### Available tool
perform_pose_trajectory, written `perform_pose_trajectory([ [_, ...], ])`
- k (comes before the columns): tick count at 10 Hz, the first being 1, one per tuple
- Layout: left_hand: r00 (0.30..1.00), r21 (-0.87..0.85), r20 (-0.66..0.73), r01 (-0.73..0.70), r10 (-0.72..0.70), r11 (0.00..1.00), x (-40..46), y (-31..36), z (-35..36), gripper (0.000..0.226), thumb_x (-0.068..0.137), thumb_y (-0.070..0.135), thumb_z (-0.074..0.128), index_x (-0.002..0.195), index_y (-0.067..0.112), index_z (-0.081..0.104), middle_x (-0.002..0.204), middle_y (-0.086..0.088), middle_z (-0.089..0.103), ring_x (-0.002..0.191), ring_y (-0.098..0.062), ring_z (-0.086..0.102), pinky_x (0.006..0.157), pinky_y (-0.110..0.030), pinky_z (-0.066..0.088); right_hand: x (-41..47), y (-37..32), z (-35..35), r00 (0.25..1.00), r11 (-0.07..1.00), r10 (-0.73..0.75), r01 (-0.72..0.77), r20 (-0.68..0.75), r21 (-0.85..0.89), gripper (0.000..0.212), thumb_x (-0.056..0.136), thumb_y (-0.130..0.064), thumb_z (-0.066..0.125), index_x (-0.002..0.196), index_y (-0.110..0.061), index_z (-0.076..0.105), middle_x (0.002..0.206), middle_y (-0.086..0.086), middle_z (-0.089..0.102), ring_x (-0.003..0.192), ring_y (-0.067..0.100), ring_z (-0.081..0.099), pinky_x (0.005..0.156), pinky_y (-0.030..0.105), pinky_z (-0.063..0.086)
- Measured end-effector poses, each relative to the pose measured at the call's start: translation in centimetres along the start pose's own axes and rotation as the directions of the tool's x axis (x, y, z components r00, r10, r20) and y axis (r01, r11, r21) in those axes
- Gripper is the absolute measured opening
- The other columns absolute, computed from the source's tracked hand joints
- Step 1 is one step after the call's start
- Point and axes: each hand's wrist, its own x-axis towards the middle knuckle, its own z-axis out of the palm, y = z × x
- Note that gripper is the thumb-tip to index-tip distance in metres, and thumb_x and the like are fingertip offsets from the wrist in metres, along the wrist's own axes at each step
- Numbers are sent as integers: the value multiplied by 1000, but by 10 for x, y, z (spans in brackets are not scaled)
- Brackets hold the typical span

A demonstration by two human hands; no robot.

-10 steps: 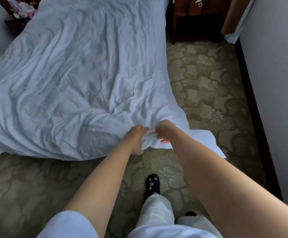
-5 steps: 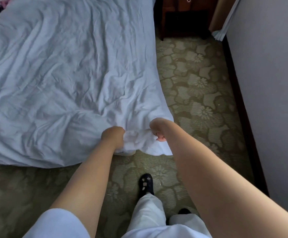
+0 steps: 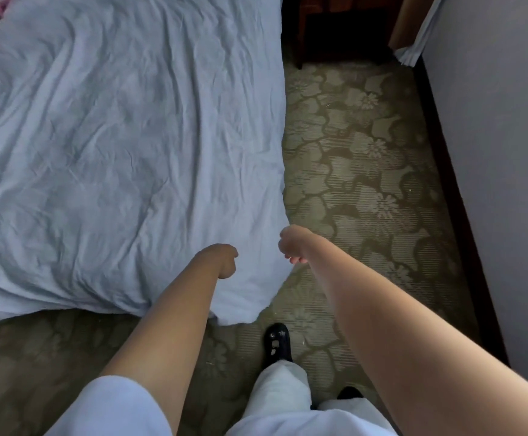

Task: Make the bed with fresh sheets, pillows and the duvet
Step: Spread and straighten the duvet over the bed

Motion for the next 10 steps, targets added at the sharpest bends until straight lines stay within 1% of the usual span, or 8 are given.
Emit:
perform_pose_trajectory([
  [1, 999, -28, -43, -22, 21, 999, 9, -4, -28, 57, 97, 3, 33, 150, 20, 25, 158, -4, 18, 143, -22, 23, 116, -31, 23, 3, -21, -13, 999, 998, -42, 43, 18, -39, 46, 98, -7, 28, 143, -3, 30, 125, 21, 57, 111, 27, 62, 77, 32, 49],
  [3, 985, -12, -171, -35, 32, 999, 14, -10, -109, 54, 97, 6, 34, 149, 20, 28, 156, -4, 23, 140, -23, 29, 112, -30, 29, 11, -66, -59, 994, 993, -104, 102, -40, -67, 42, 98, -3, 30, 140, 0, 35, 127, 20, 58, 114, 29, 60, 96, 35, 48],
  [5, 958, -27, -285, 3, -10, 1000, 14, -7, -185, 54, 95, 6, 35, 146, 24, 35, 150, -4, 33, 131, -24, 41, 105, -33, 40, 6, -112, -131, 951, 966, -258, 249, -169, -73, 38, 94, -4, 48, 132, 1, 48, 125, 21, 58, 112, 34, 60, 77, 33, 48],
  [6, 929, -76, -367, 12, -39, 997, 17, -1, -228, 54, 94, 5, 35, 145, 23, 37, 148, -4, 36, 128, -24, 45, 101, -31, 42, 11, -131, -168, 933, 952, -300, 280, -200, -122, 38, 93, -3, 48, 131, 1, 50, 123, 21, 60, 111, 33, 61, 69, 31, 48],
  [7, 904, -112, -417, 51, -94, 992, 13, 17, -286, 52, 95, 6, 36, 143, 23, 40, 146, -3, 38, 125, -24, 47, 97, -30, 43, 24, -155, -224, 904, 932, -349, 307, -247, -194, 40, 90, 2, 42, 130, 1, 50, 119, 20, 62, 109, 32, 61, 80, 34, 51],
  [8, 896, -114, -430, 68, -111, 991, 13, 30, -314, 51, 94, 6, 36, 142, 22, 41, 143, -3, 41, 122, -24, 49, 94, -29, 44, 29, -168, -263, 891, 922, -374, 326, -259, -211, 41, 90, 3, 38, 130, 1, 49, 121, 18, 61, 110, 31, 60, 94, 37, 50],
  [9, 852, -185, -505, 48, -137, 982, 19, 33, -366, 49, 94, 5, 36, 141, 20, 43, 140, -4, 44, 117, -24, 53, 89, -28, 45, 35, -187, -309, 843, 904, -427, 403, -326, -141, 41, 93, -3, 38, 133, -4, 47, 127, 16, 56, 114, 30, 57, 99, 40, 47],
  [10, 852, -189, -499, 70, -157, 979, 29, 32, -379, 46, 94, 5, 36, 137, 18, 47, 136, -5, 47, 115, -24, 54, 86, -28, 45, 42, -195, -323, 825, 889, -457, 437, -332, -136, 41, 95, -6, 38, 134, -5, 47, 130, 15, 54, 117, 29, 55, 100, 39, 45],
])
